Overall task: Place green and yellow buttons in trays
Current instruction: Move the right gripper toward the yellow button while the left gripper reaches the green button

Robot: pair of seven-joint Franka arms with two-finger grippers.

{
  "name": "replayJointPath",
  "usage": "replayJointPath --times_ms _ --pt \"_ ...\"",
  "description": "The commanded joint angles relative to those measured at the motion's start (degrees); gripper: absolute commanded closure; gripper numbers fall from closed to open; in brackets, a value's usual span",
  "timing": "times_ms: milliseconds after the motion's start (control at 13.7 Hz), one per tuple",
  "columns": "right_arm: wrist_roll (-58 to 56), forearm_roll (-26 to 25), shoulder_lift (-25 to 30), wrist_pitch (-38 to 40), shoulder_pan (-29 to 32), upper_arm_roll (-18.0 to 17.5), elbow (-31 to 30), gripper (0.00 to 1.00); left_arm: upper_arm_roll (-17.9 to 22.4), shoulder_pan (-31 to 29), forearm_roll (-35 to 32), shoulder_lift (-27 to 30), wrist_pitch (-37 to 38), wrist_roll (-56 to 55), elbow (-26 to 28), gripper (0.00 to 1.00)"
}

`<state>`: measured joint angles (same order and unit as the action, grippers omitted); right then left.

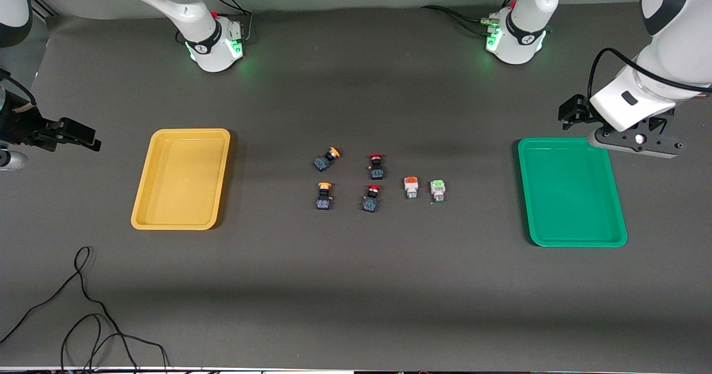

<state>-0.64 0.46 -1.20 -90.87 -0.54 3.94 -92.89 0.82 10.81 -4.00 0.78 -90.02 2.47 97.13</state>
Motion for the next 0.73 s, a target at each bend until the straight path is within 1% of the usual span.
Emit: replayJointPath --times_ms 0,438,658 --pt "0.5 -1.1 -0.1 1.2 0.1 -0.4 1.0 0.0 0.8 0.8 -0.1 -0.1 1.0 0.7 -0.4 0.0" --pt "0.6 -1.0 -0.2 1.2 0.1 -0.6 1.0 0.0 0.8 0.8 -0.2 -0.5 1.1 0.6 -0.9 0.0" --pt "1.0 -0.4 1.4 1.3 -0.6 -0.6 -1.8 0.0 0.8 0.9 -0.2 -0.5 1.2 0.6 -0.9 0.0"
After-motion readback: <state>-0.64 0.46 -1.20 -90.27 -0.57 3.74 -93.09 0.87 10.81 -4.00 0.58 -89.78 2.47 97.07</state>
